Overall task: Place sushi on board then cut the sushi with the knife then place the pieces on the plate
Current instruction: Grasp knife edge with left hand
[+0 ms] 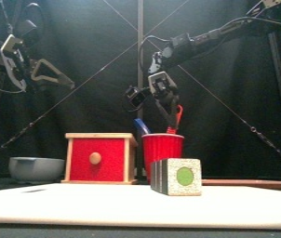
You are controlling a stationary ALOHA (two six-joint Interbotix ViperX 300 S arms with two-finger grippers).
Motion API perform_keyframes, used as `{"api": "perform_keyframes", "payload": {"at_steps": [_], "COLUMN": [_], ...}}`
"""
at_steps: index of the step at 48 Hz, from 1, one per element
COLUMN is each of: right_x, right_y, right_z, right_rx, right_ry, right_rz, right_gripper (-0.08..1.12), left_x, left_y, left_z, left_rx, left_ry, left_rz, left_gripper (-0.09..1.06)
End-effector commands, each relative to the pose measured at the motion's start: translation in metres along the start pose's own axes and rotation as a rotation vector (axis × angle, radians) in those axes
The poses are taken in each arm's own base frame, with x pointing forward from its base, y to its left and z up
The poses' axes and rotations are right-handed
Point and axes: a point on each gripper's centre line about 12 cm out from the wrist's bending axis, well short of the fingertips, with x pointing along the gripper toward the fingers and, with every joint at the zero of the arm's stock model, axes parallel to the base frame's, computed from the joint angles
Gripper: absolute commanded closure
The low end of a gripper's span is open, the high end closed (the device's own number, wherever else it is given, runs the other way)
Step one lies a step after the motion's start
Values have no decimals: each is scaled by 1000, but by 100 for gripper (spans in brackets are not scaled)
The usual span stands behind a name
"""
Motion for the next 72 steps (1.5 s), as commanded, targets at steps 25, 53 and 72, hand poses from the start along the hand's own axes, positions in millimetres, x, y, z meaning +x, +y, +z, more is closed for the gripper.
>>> {"api": "perform_keyframes", "payload": {"at_steps": [25,53,72], "right_x": [-84,-141,-101], "right_y": [14,47,83], "right_z": [-33,-130,-180], "right_rx": [-29,-74,-170], "right_ry": [-156,-412,-784], "right_rz": [-13,-143,-48], "right_gripper": [70,70,70], "left_x": [2,1,3], "left_y": [1,-3,-23], "left_z": [7,30,50], "left_rx": [-15,-11,-2], "left_ry": [-20,-98,-152], "left_rz": [8,-9,-94], "left_gripper": [98,98,98]}}
